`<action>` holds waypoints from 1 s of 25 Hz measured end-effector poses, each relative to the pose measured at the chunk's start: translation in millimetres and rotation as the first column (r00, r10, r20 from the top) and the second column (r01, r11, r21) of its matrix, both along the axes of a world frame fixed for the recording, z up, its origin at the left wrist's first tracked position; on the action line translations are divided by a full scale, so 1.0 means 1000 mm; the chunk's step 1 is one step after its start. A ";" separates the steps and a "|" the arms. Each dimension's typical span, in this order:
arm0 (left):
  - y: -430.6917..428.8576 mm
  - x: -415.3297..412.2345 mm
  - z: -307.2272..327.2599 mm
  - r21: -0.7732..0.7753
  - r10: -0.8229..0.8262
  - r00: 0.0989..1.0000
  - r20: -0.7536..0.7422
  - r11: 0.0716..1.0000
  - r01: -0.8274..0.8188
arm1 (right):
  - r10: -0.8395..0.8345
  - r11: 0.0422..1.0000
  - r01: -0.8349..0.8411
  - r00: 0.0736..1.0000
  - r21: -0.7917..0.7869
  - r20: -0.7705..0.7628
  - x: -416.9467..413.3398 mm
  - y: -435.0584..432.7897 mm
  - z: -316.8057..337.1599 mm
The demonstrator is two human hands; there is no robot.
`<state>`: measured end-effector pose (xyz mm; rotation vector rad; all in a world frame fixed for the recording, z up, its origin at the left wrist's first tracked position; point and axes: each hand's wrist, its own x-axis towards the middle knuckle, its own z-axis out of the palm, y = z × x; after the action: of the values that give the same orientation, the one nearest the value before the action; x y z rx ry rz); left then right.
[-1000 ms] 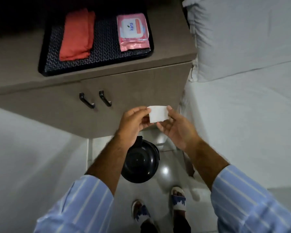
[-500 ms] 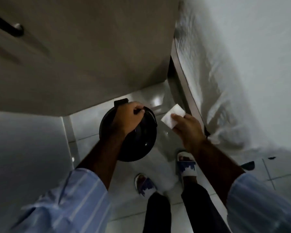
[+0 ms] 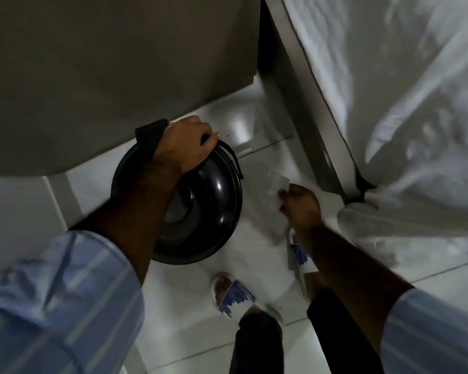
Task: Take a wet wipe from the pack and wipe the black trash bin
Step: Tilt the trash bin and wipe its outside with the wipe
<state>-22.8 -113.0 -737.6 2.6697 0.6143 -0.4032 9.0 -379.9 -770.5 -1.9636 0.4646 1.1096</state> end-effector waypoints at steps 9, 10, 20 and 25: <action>0.036 -0.076 0.011 -0.149 0.246 0.905 0.346 0.967 -0.205 | 0.363 0.932 -0.321 0.849 -0.171 0.385 0.012 0.027 -0.018; 0.039 -0.087 0.013 -0.172 0.281 0.888 0.364 0.957 -0.233 | 0.398 0.917 -0.352 0.826 -0.187 0.400 0.010 0.036 -0.022; 0.038 -0.137 0.009 -0.227 0.337 0.787 0.518 0.940 -0.253 | 0.321 0.900 -0.320 0.946 0.296 0.047 -0.058 0.132 -0.060; 0.059 -0.127 0.012 -0.278 0.443 0.758 0.479 0.895 -0.348 | 0.382 0.658 -0.597 0.790 0.459 0.480 -0.111 0.098 -0.035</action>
<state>-149.8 -54.2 -725.7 2.2380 0.8847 0.3862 -102.0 -281.6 -805.0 -1.6723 -0.6143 1.0244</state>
